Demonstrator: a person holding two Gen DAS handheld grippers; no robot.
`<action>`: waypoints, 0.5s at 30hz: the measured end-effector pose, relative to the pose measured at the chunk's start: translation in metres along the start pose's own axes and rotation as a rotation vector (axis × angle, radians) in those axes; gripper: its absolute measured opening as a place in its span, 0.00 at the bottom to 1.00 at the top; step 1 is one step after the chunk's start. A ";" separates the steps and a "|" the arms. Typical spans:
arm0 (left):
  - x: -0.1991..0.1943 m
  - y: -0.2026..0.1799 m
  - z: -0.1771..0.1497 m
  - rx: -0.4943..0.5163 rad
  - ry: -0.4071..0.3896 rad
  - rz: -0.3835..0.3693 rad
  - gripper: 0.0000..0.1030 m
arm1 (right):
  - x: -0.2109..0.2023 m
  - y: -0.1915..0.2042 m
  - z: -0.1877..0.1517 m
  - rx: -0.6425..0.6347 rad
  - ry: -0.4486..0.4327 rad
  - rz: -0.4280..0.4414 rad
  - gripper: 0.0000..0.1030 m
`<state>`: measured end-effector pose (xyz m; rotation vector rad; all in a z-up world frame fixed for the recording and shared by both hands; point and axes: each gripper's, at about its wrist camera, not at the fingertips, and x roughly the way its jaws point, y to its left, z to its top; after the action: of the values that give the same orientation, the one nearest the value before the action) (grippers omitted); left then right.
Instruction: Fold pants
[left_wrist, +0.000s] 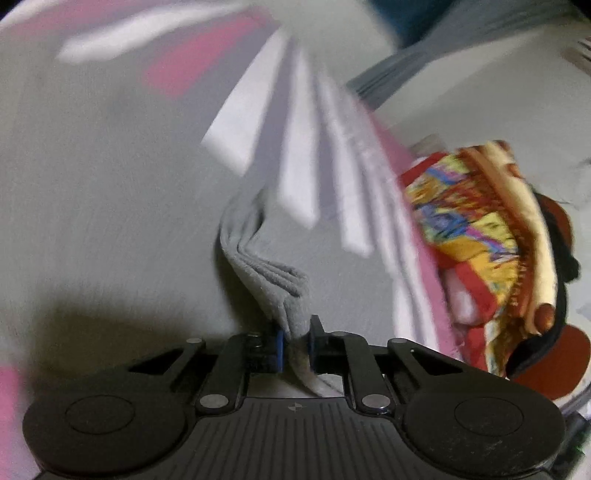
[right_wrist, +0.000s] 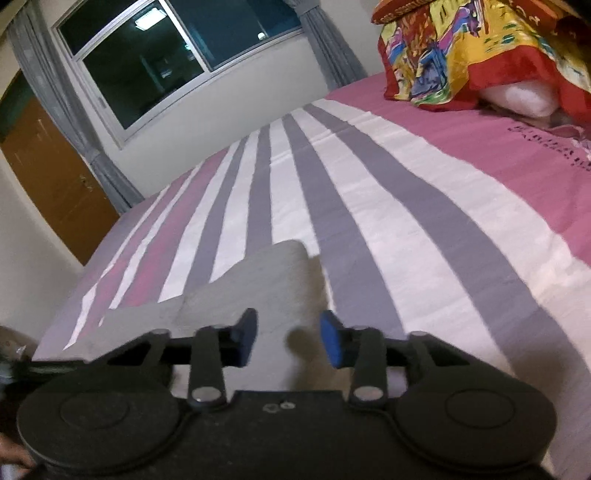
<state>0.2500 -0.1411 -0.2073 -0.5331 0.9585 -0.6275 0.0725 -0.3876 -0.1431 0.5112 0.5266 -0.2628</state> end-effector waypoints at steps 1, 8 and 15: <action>-0.008 -0.005 0.006 0.018 -0.022 -0.013 0.12 | 0.001 -0.001 0.001 -0.011 0.001 -0.006 0.34; -0.077 0.004 0.033 0.157 -0.173 0.067 0.12 | 0.018 0.040 -0.009 -0.150 0.043 0.062 0.34; -0.057 0.081 0.008 0.075 -0.055 0.245 0.13 | 0.051 0.074 -0.043 -0.291 0.194 0.046 0.33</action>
<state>0.2526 -0.0429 -0.2248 -0.3572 0.9275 -0.4243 0.1244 -0.3082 -0.1737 0.2662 0.7280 -0.0894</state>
